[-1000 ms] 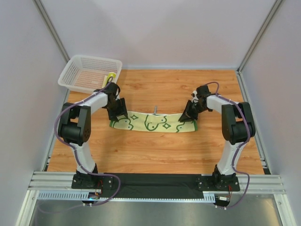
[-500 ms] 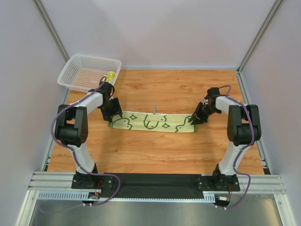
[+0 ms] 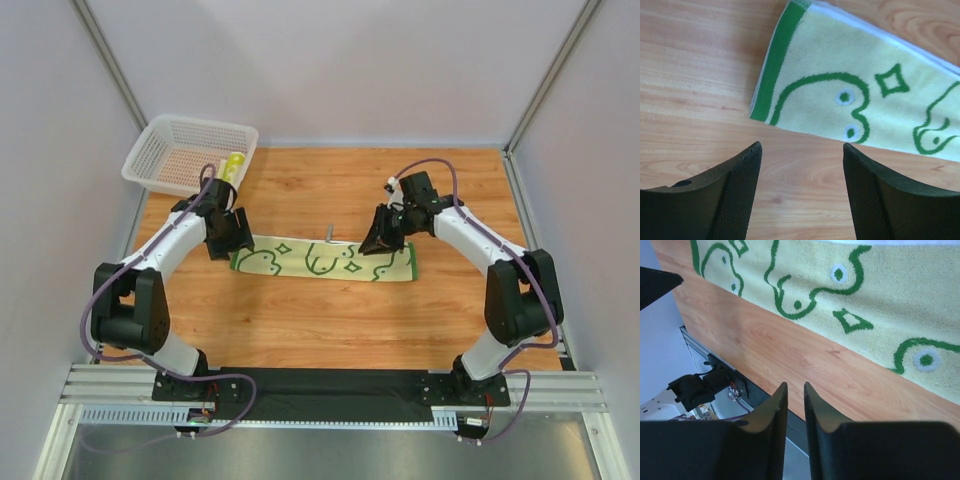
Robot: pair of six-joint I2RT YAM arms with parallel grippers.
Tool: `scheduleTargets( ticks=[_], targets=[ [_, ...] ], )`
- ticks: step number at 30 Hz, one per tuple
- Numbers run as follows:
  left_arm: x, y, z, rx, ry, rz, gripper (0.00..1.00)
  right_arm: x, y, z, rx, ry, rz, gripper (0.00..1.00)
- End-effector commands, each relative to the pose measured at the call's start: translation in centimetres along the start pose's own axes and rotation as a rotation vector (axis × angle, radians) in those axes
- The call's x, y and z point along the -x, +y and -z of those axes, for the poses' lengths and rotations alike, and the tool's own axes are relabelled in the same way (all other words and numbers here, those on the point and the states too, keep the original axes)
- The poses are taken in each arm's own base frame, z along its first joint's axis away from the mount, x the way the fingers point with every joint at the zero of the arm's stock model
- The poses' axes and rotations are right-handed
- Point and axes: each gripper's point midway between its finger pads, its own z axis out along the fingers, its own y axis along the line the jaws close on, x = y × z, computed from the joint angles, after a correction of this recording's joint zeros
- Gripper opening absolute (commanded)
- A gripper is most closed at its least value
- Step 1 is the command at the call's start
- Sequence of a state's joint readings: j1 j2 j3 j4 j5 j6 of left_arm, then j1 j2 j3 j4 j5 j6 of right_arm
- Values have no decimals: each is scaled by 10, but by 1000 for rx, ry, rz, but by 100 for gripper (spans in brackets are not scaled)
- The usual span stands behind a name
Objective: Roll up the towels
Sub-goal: Fold the towel
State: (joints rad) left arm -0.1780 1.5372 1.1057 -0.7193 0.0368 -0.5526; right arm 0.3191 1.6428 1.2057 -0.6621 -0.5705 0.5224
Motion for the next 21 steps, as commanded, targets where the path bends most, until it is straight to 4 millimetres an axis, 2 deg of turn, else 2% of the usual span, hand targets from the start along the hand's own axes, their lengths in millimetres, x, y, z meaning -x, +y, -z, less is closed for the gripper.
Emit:
scheduleTargets(
  ticks=[1, 4, 8, 9, 12, 16, 21],
  targets=[
    [-12, 10, -14, 30, 36, -10, 72, 0, 1, -14, 73, 5, -46, 17],
    [-16, 13, -23, 40, 49, -15, 72, -3, -10, -21, 74, 17, -64, 12],
    [-20, 11, -35, 28, 78, -17, 72, -10, -43, -35, 17, 31, -136, 6],
    [-20, 10, -37, 25, 77, -14, 72, -17, -56, -40, 3, 41, -162, 6],
    [-18, 7, -38, 9, 75, -9, 71, -19, -85, -42, -15, 43, -230, 3],
    [-13, 1, -34, -13, 49, 2, 70, -21, -108, -38, -42, 35, -270, 3],
    [-12, 2, -39, -8, 56, 4, 69, -26, -121, -37, -63, 59, -280, 2]
  ],
)
